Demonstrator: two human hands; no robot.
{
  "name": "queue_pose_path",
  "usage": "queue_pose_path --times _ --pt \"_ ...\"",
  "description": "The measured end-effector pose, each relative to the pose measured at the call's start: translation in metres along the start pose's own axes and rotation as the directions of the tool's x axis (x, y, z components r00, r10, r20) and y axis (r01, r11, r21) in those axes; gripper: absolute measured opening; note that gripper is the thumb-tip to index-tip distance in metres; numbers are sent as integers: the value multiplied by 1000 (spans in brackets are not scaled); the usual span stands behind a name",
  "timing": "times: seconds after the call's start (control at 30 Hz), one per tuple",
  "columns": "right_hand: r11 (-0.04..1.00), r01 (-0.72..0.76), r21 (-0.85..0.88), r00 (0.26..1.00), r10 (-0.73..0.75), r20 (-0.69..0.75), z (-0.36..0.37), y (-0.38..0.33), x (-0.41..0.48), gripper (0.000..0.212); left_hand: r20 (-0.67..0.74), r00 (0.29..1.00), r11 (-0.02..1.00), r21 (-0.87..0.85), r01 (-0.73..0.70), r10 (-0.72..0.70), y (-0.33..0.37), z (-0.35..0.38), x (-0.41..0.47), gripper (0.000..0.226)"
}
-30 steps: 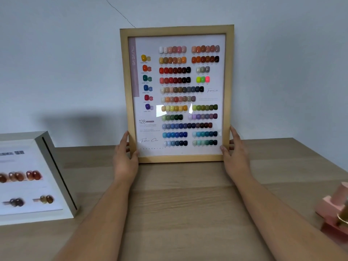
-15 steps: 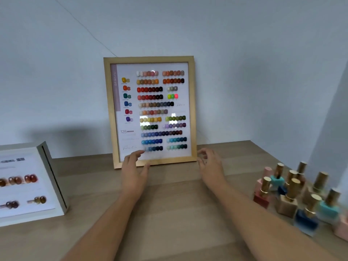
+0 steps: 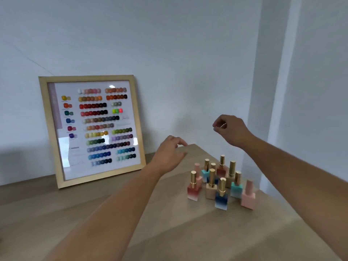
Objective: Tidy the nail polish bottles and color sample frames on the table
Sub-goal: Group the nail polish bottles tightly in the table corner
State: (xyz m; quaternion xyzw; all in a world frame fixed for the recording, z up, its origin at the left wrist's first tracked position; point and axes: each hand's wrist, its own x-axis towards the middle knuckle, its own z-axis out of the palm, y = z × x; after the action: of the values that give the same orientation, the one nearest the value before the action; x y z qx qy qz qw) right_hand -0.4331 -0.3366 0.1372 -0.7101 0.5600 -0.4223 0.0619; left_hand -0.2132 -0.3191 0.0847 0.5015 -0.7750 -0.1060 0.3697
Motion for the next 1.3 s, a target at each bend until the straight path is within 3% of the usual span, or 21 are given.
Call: queue_pose_path --times 0.23,0.37,0.67,0.87,1.07,1.3 --pt "972 -32 -233 931 114 348 -4 52 -15 17 349 937 991 114 -70 26 8 19 -10 23" --pt "958 -41 -284 891 163 423 10 57 -12 27 452 892 991 112 -70 12 0 23 -18 12" --pt "961 -60 -269 873 181 453 30 70 5 9 428 903 998 59 9 -33 -12 3 -1 7" --pt "971 19 -239 897 89 433 37 87 35 16 304 951 998 51 32 -46 -18 -13 44 8" --pt "989 26 -142 930 28 366 61 107 71 15 110 990 995 58 83 -89 -35 26 95 9" --pt "996 39 -78 931 -8 365 100 135 98 16 39 983 984 22 178 -179 -63 89 132 15"
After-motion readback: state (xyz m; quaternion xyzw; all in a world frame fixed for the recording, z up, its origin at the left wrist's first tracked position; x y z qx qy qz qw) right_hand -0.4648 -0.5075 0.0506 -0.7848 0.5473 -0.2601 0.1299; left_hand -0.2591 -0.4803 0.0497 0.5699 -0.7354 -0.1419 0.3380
